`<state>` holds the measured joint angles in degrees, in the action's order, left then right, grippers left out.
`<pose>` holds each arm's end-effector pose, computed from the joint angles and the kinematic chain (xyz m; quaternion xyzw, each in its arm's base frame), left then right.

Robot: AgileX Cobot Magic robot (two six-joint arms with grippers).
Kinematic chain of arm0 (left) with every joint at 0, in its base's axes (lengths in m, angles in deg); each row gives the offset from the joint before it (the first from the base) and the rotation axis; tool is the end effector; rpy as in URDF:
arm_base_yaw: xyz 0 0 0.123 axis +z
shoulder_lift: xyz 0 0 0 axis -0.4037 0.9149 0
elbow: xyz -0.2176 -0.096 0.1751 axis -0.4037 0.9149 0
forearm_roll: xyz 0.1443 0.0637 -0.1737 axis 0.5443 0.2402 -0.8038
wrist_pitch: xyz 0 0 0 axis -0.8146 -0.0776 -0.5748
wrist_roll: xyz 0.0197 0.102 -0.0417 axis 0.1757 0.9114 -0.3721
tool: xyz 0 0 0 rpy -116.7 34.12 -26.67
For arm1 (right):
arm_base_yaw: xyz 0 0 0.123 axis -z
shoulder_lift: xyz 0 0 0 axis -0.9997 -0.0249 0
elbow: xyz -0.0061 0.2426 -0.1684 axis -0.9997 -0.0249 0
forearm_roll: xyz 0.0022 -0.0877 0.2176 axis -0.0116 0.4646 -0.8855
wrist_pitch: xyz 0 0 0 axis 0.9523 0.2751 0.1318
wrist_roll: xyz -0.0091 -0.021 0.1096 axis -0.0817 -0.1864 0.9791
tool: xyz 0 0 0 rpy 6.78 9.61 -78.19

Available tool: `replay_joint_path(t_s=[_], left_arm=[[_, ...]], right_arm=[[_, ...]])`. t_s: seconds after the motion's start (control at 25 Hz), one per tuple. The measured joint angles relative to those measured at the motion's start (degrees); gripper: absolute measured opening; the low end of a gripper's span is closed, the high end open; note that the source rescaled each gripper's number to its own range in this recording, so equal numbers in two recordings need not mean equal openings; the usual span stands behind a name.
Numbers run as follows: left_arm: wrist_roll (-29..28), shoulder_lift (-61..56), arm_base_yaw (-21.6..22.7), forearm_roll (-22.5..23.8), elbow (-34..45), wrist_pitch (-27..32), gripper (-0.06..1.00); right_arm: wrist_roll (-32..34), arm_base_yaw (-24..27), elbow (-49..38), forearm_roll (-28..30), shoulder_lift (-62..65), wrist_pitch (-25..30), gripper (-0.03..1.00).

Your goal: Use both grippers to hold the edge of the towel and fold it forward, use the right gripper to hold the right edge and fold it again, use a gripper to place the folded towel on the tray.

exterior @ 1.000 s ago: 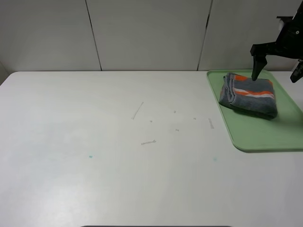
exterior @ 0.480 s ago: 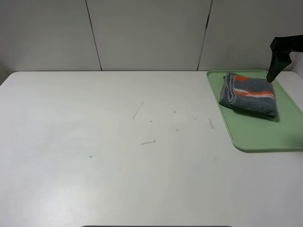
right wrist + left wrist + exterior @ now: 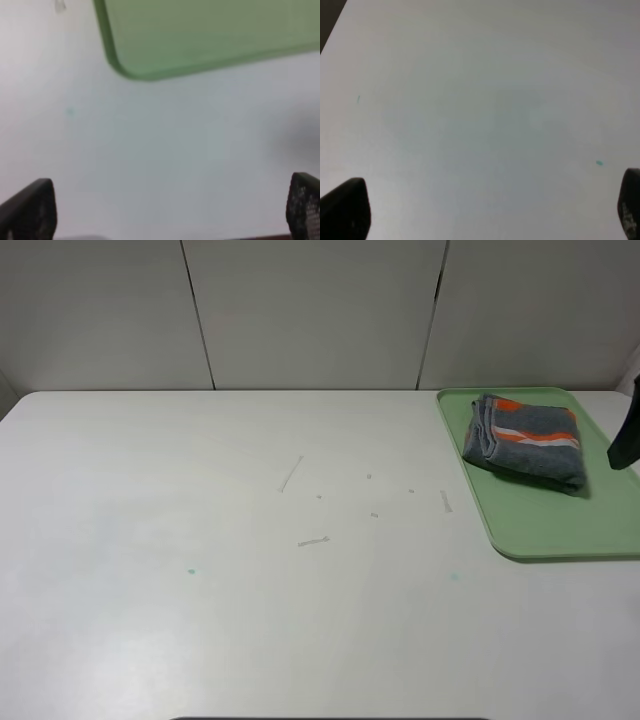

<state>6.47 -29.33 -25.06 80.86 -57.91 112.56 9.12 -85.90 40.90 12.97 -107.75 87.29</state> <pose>-0.0121 0.0102 0.2585 -0.0525 0.8484 0.0077 0.5267 0.1788 -0.0019 0.3028 0.0612 0.9881 0.0311 0.1378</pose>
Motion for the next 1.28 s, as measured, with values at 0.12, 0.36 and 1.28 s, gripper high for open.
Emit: replay_joint_path(t_s=[0.12, 0.36, 1.28], left_arm=[[0.0, 0.0, 0.0, 0.0, 0.0, 0.0, 1.0], [0.0, 0.0, 0.0, 0.0, 0.0, 0.0, 1.0], [0.0, 0.0, 0.0, 0.0, 0.0, 0.0, 1.0]], right_arm=[[0.0, 0.0, -3.88, 0.0, 7.11, 0.0, 1.0], [0.0, 0.0, -9.92, -0.38, 22.6, 0.16, 1.0], [0.0, 0.0, -25.52, 4.85, 65.8, -6.77, 1.0]])
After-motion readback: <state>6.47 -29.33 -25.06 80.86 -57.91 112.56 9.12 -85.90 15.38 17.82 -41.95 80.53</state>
